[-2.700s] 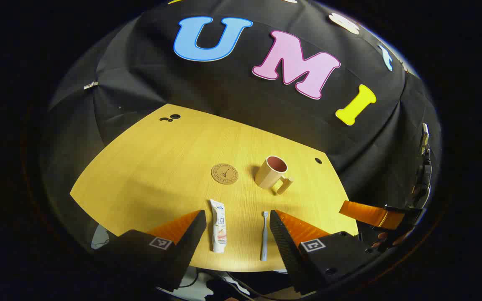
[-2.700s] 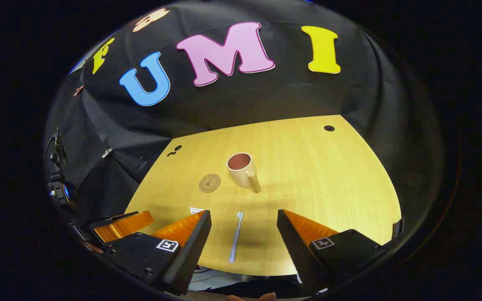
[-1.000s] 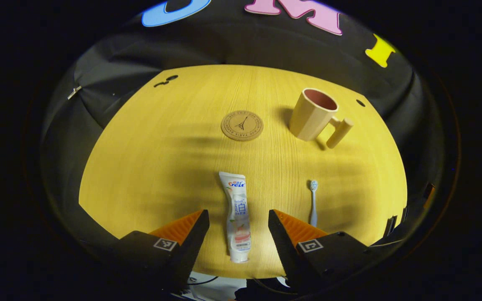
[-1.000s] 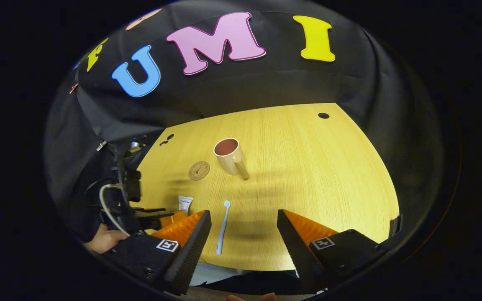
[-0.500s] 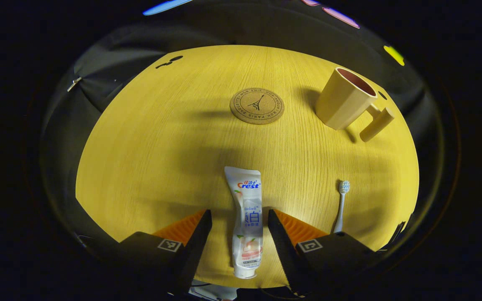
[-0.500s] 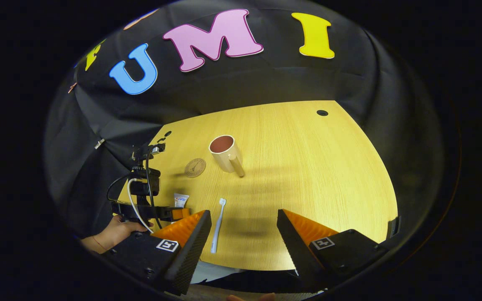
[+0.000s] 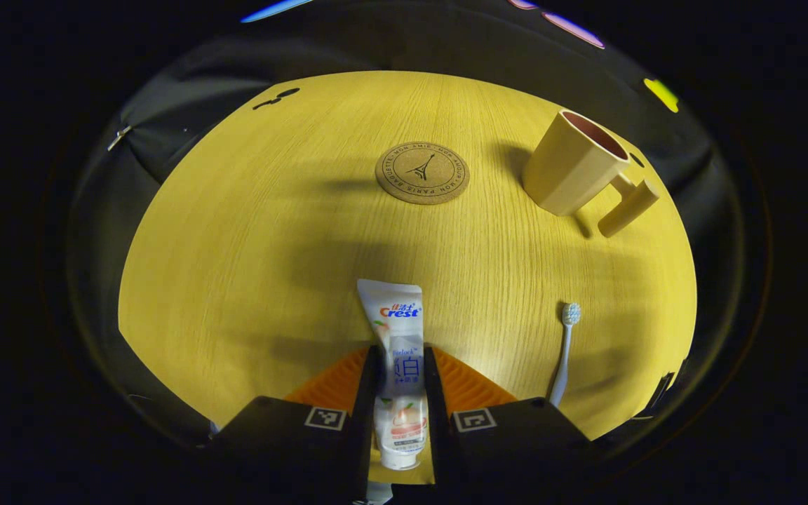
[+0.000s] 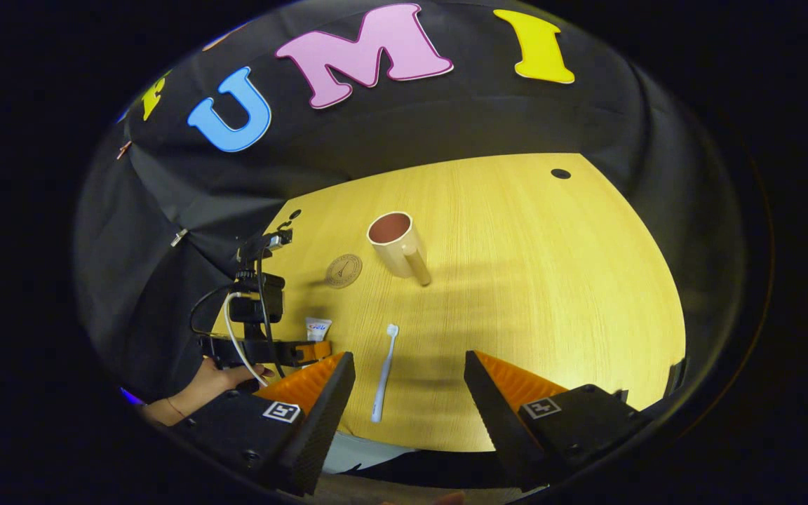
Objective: Put the toothbrush and toothpaste on the desktop into the cup, then pick up the cup and place it on the coaster on the desktop.
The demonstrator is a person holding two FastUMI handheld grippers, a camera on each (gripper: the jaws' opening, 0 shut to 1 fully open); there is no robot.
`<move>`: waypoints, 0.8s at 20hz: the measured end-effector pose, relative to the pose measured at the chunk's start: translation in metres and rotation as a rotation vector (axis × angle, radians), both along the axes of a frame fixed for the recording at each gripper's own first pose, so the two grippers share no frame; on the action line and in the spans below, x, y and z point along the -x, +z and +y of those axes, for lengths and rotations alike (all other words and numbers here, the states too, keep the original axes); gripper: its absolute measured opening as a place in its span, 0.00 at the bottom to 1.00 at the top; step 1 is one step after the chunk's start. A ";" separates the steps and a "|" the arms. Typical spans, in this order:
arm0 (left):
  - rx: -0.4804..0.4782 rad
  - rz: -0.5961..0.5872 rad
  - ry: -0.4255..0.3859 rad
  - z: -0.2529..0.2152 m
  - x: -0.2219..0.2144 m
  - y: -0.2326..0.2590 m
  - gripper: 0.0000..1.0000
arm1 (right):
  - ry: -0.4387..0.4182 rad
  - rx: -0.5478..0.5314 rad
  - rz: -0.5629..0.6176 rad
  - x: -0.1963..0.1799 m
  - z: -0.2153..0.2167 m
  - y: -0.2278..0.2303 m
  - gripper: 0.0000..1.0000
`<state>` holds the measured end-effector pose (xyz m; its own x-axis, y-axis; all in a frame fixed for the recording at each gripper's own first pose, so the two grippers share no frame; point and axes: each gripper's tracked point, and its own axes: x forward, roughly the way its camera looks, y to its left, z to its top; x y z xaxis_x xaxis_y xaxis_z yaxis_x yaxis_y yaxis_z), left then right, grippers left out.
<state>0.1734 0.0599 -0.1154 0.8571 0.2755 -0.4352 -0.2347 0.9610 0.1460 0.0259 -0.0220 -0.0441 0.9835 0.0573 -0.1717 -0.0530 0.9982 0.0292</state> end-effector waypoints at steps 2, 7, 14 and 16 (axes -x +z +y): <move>0.019 -0.021 -0.031 0.001 0.002 0.003 0.38 | 0.009 0.013 0.033 -0.008 0.006 -0.009 0.97; 0.155 -0.062 -0.104 -0.005 0.026 0.009 0.30 | 0.017 0.085 0.096 -0.032 0.021 -0.034 0.97; 0.130 -0.131 -0.159 0.007 0.092 0.033 0.30 | -0.008 0.156 0.191 -0.079 0.041 -0.078 0.88; 0.129 -0.138 -0.168 0.011 0.107 0.030 0.30 | -0.028 0.169 0.215 -0.092 0.044 -0.090 0.87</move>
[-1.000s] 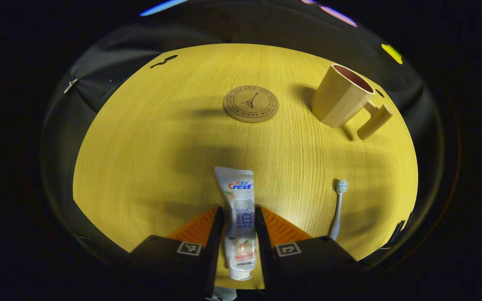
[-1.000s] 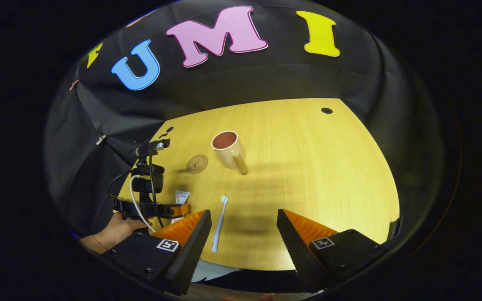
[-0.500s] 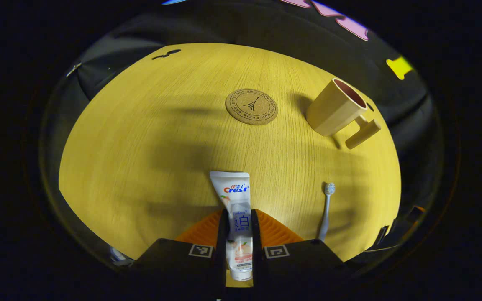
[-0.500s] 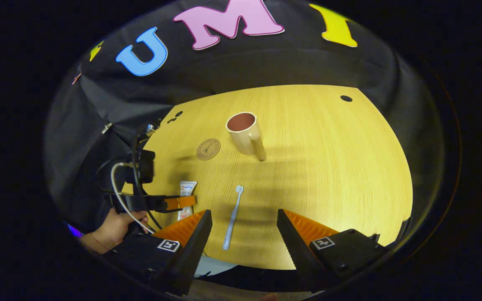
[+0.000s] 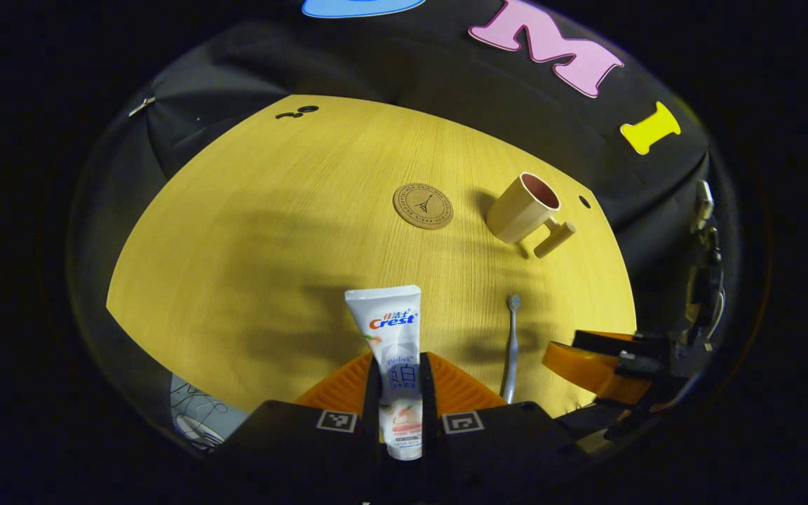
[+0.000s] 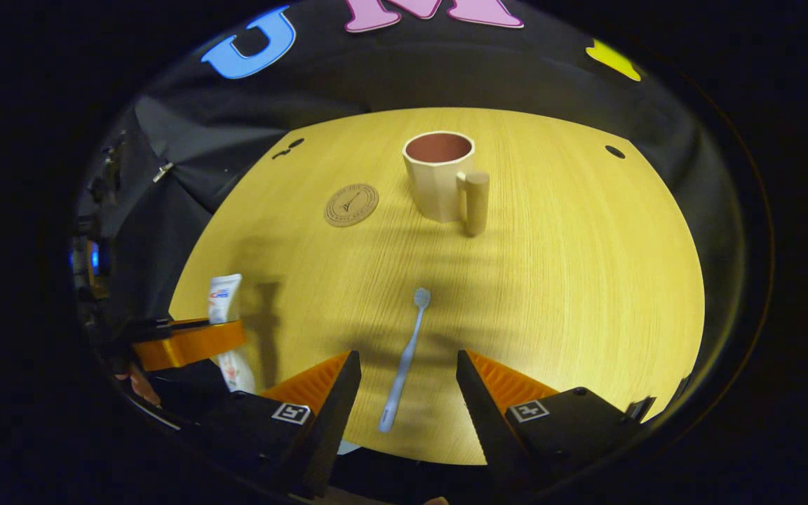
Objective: Put the toothbrush and toothpaste on the desktop into the cup, then pick up the cup and place it on the coaster on the desktop.
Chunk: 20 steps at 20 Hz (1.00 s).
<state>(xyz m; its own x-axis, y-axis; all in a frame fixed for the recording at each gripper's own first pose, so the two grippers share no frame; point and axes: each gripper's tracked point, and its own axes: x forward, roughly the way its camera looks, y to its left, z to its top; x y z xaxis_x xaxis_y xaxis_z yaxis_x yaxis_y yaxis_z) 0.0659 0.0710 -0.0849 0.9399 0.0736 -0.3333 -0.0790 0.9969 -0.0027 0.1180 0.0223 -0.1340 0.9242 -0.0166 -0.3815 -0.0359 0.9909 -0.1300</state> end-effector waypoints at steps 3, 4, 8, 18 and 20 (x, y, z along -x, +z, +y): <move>0.006 0.009 -0.006 0.008 0.017 -0.009 0.25 | -0.028 0.034 0.037 -0.017 0.000 -0.018 0.73; 0.007 0.010 -0.007 0.011 0.021 -0.011 0.30 | -0.036 0.039 0.050 -0.020 0.001 -0.024 0.71; 0.015 0.008 -0.004 0.023 0.033 -0.017 0.30 | -0.077 0.053 0.089 -0.031 0.000 -0.040 0.64; 0.028 -0.005 0.009 0.040 0.049 -0.023 0.29 | -0.131 0.131 0.124 -0.035 -0.008 -0.042 0.27; 0.033 -0.005 0.010 0.038 0.050 -0.025 0.30 | -0.125 0.142 0.147 -0.039 -0.009 -0.047 0.17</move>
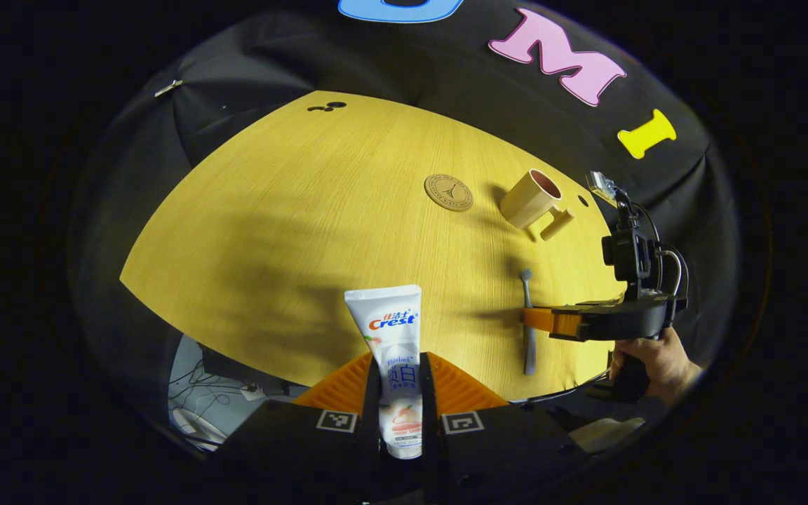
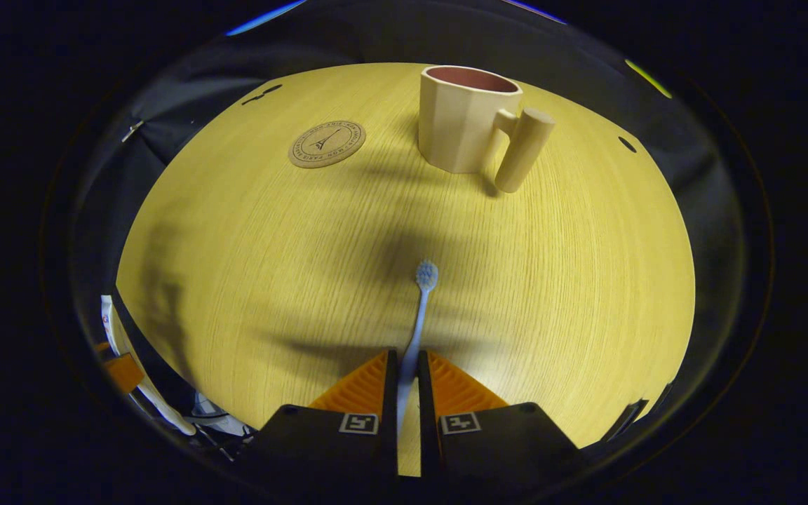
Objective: Put the toothbrush and toothpaste on the desktop into the cup, then pick up the cup and place it on the coaster on the desktop.
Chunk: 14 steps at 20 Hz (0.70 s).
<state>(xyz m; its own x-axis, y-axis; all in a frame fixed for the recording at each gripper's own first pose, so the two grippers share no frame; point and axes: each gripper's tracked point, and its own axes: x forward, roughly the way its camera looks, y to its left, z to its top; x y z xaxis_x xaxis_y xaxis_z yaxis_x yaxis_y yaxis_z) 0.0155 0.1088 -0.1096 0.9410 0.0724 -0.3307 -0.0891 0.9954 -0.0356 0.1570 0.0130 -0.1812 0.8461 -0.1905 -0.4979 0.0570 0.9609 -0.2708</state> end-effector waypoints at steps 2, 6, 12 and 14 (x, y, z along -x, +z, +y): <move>0.004 -0.007 0.000 -0.002 0.000 0.002 0.30 | -0.011 -0.006 0.016 0.005 0.001 -0.002 0.13; 0.030 -0.047 -0.015 -0.011 -0.006 0.011 0.29 | -0.004 -0.030 0.019 0.003 0.000 -0.003 0.09; 0.117 -0.256 -0.121 -0.045 -0.022 0.064 0.28 | 0.118 -0.088 -0.229 0.020 0.005 0.054 0.09; 0.133 -0.387 -0.220 -0.077 -0.021 0.105 0.28 | 0.171 -0.120 -0.319 0.033 0.009 0.081 0.09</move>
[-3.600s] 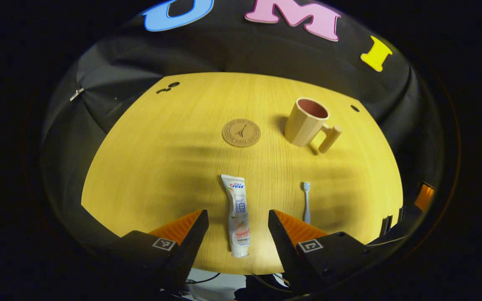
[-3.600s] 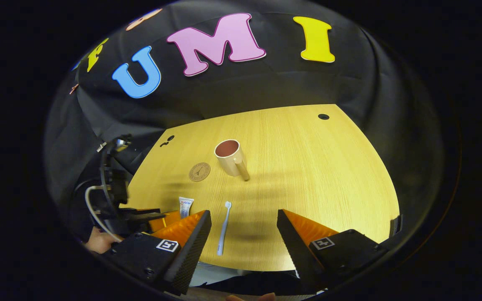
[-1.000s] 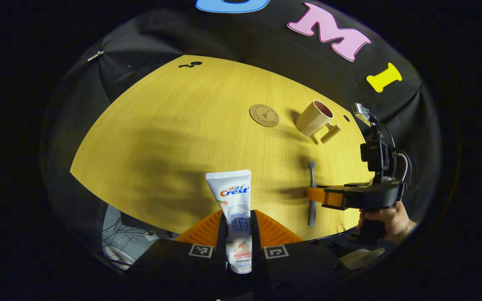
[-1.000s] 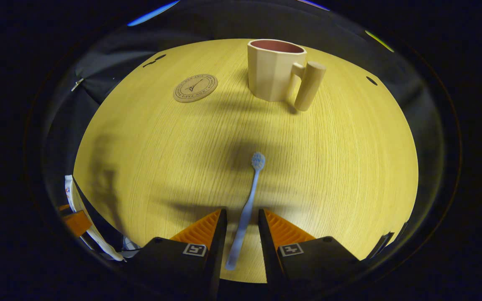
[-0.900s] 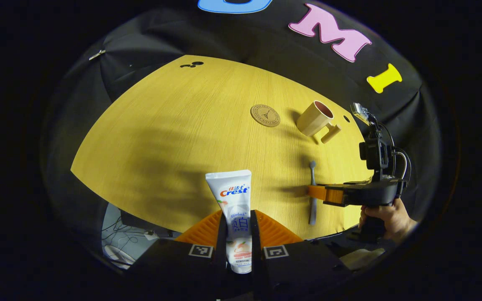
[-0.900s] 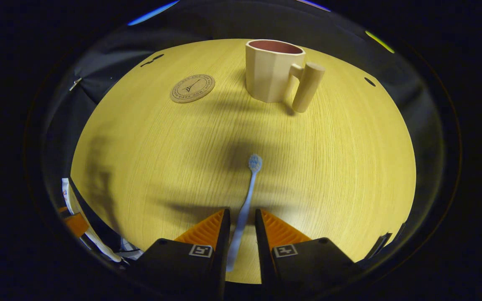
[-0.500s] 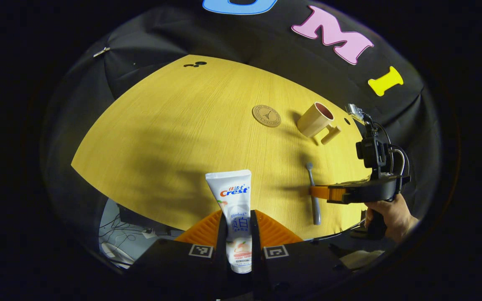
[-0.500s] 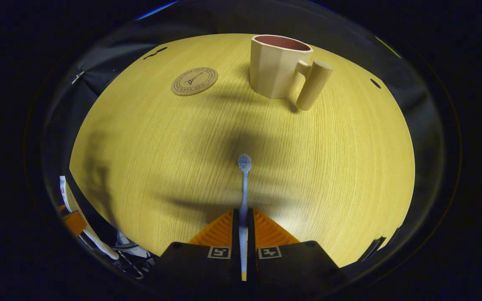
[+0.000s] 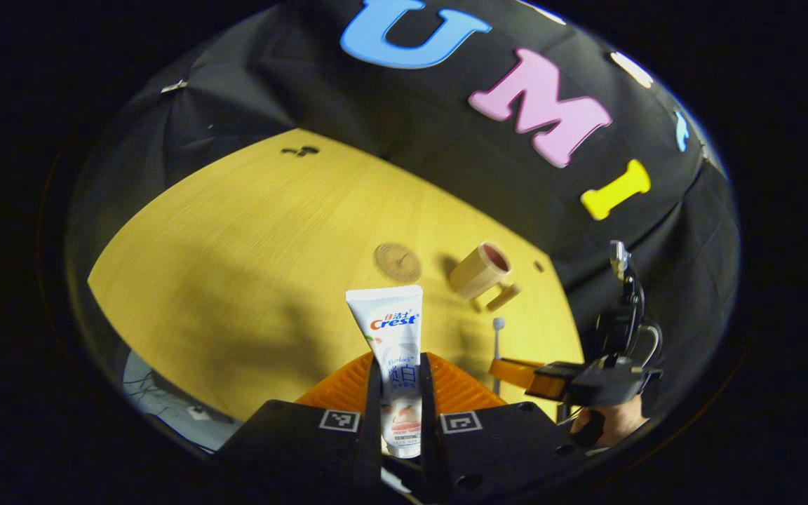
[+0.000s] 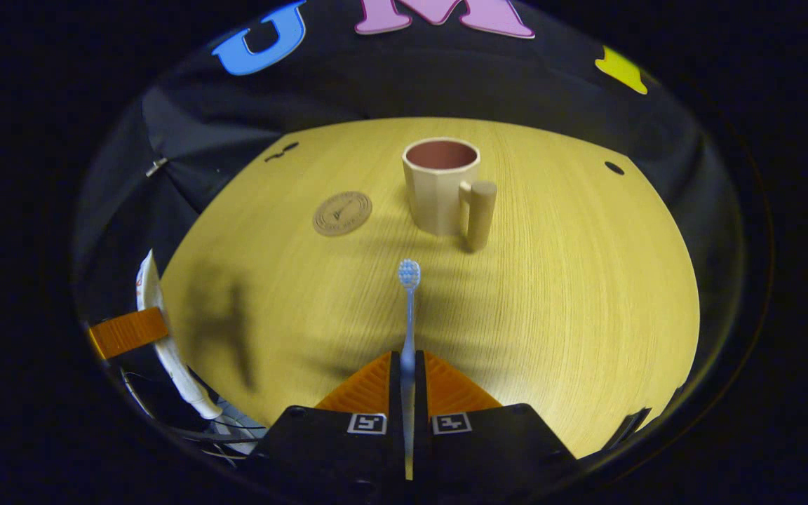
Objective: Put the toothbrush and toothpaste on the desktop into the cup, then pick up the cup and place it on the coaster on the desktop.
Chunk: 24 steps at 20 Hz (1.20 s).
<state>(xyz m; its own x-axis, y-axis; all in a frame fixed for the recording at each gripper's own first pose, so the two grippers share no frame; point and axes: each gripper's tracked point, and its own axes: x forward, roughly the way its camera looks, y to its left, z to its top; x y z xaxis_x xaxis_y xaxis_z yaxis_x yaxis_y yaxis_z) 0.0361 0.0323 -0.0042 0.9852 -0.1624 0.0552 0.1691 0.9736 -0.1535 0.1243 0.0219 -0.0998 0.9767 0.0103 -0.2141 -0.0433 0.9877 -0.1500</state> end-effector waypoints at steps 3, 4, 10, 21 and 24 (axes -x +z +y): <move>-0.019 -0.180 -0.087 -0.040 -0.007 0.059 0.32 | 0.051 -0.067 -0.087 0.021 -0.002 0.034 0.09; -0.038 -0.217 -0.109 -0.054 -0.011 0.075 0.27 | 0.064 -0.085 -0.111 0.028 -0.004 0.043 0.09; -0.098 -0.341 -0.178 -0.125 -0.070 0.139 0.27 | 0.149 -0.159 -0.220 0.061 -0.013 0.092 0.08; -0.138 -0.349 -0.106 -0.144 -0.194 0.167 0.27 | 0.151 -0.173 -0.261 0.067 -0.052 0.125 0.08; -0.172 -0.306 -0.090 -0.146 -0.218 0.156 0.28 | 0.149 -0.160 -0.246 0.065 -0.058 0.124 0.08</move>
<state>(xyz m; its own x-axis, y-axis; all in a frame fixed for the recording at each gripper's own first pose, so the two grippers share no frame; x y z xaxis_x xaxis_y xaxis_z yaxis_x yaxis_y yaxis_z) 0.2540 -0.1134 0.1520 0.9085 -0.2808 0.3096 0.2684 0.9597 0.0827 0.0598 -0.0360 0.0238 0.9842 0.1716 0.0442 -0.1710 0.9851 -0.0173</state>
